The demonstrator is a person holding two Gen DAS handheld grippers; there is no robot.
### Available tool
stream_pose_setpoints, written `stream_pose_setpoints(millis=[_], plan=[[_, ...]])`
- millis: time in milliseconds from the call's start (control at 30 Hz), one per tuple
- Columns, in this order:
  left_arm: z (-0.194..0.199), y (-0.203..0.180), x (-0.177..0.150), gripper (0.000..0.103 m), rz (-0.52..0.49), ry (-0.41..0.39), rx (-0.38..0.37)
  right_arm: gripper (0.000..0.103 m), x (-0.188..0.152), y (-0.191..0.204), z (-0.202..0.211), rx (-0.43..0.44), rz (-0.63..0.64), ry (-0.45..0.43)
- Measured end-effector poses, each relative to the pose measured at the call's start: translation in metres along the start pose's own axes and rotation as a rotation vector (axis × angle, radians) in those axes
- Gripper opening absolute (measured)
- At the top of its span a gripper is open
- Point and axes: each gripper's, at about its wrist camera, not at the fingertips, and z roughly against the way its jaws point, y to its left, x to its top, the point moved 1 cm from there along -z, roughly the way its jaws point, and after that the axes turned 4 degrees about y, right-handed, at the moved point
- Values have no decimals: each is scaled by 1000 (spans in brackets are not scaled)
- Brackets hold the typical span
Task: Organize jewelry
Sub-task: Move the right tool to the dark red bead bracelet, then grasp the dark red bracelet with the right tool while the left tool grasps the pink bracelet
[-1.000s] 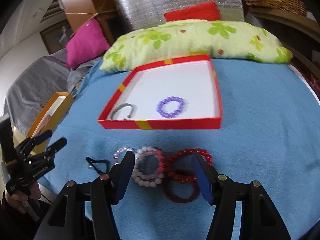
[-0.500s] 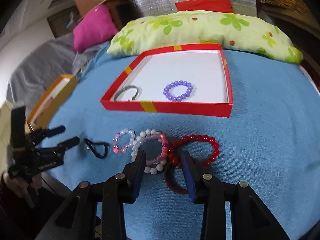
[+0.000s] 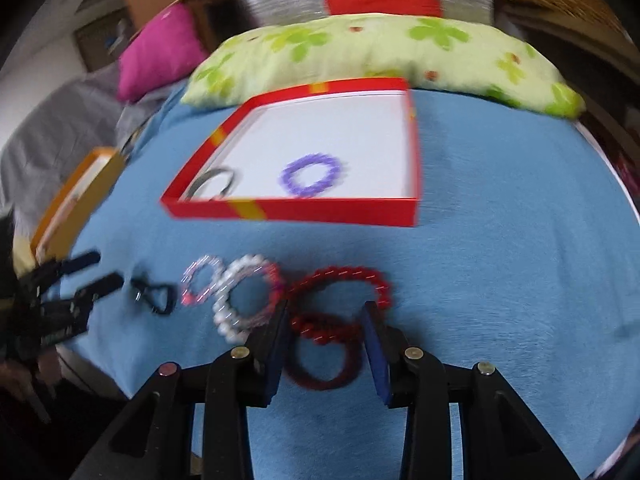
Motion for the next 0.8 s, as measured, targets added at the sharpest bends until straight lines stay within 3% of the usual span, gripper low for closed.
stream_pose_setpoints(millis=[200,367,400,433,467,667,800], plan=[[-13,-45,22,69,-35,-4,-134,40,10,-22,-13,-21,-118,31],[-33,-83,32,66,-112,32,-171,39,11,-28,-25,-34,-159,54],[-39,-88,34,64,-113,47,-193,32,11,-26,-25,-39,-145,50],[-42,-91,36,61,-116,52,-211,16,11,-25,-24,-48,-134,47],[-43,-94,37,58,-122,52,-219,11,11,-24,-26,-60,-123,48],[-52,-108,45,44,-183,35,-215,11,10,-38,-20,-91,-169,35],[-58,-111,49,37,-191,44,-236,11,9,-48,-19,-56,-220,44]])
